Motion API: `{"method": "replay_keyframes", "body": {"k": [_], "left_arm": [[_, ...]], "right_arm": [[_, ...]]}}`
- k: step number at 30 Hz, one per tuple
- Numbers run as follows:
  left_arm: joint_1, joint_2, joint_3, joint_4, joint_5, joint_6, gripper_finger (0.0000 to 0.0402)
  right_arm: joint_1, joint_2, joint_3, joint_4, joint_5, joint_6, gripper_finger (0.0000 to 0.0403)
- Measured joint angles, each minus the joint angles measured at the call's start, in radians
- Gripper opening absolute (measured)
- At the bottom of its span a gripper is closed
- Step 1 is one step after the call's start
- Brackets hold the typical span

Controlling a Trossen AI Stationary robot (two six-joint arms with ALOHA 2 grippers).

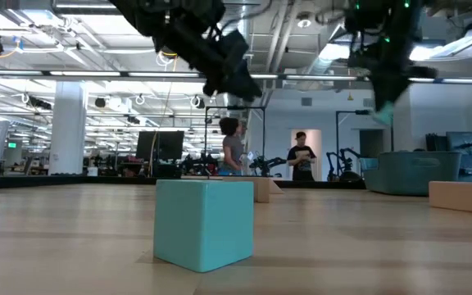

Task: Sort & place blocks by color
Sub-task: Put the top left blue block into the blue bin, then put the bottom blue block into the blue bin

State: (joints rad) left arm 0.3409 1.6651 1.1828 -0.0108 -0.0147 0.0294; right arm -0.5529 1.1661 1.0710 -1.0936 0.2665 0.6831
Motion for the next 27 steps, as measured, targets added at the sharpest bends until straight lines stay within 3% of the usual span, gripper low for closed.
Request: {"method": "replay_keyframes", "body": {"k": [4,9,16,23,27], "left_arm": [[0.033,0.032,0.000,0.005,0.008,-0.097,0.0179],[0.048,0.038,0.000,0.001,0.008,-0.061,0.0179],[0.078,0.038,0.000,-0.006,0.017,0.038,0.0179],[0.205,0.038,0.000,-0.036,0.253,0.091,0.0179],[0.298,0.038,0.000,-0.026,0.288,0.120,0.0179]], "right_arm": [[-0.068,0.009,-0.060,-0.004,0.021,-0.008,0.0076],[-0.134,0.036,-0.162,0.038,-0.014,-0.011,0.0079],[-0.151,0.060,-0.242,0.076,-0.030,0.050,0.0136],[-0.095,0.009,-0.222,0.158,-0.027,0.109,0.0191],[0.002,-0.032,-0.169,0.218,0.016,0.134,0.0186]]}}
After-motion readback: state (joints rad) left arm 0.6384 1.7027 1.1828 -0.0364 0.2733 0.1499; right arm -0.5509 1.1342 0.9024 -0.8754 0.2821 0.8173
